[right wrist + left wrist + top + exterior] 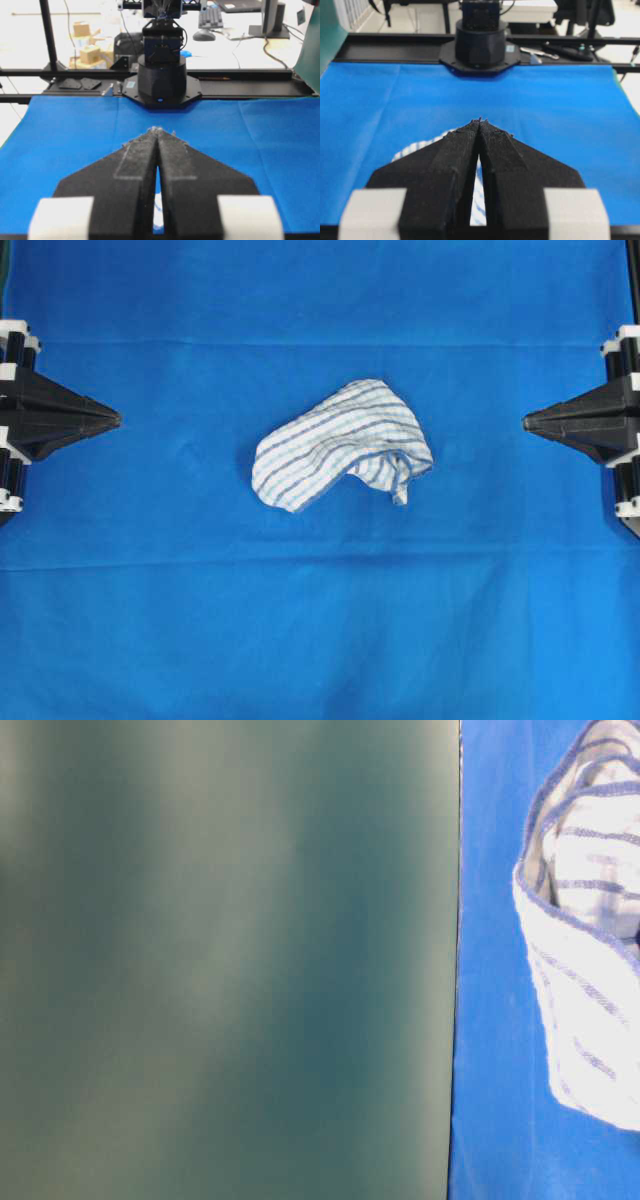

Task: Hand over the towel.
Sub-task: 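Open the left gripper and start moving toward the striped towel, then reach the left gripper to the towel's left edge and close on it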

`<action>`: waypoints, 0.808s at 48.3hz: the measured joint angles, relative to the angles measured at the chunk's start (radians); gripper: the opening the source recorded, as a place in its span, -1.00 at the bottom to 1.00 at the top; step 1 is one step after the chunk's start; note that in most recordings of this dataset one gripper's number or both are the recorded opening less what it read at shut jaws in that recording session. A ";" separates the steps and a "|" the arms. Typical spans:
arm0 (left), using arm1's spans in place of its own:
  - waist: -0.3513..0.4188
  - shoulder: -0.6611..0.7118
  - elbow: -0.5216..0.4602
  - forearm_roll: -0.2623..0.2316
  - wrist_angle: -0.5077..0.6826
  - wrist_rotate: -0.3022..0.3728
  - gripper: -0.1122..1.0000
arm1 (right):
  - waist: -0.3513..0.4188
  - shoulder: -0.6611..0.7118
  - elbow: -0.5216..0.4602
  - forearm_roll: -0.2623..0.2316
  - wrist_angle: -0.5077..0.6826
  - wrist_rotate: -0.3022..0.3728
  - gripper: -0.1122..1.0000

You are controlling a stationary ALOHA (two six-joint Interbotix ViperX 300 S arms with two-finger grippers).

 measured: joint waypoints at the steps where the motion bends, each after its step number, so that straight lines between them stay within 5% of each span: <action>1: 0.000 0.000 0.000 -0.002 0.000 -0.002 -0.80 | 0.000 0.000 0.000 0.000 -0.002 -0.002 -0.80; 29: 0.064 0.160 -0.057 -0.018 -0.032 -0.014 -0.76 | 0.000 0.000 -0.008 0.000 0.031 -0.002 -0.80; 32: 0.066 0.212 -0.078 -0.018 -0.032 -0.014 -0.59 | 0.000 0.000 -0.008 0.000 0.031 -0.002 -0.80; 39: 0.084 0.356 -0.137 -0.020 -0.031 -0.015 0.19 | 0.000 0.003 -0.008 0.000 0.031 -0.002 -0.80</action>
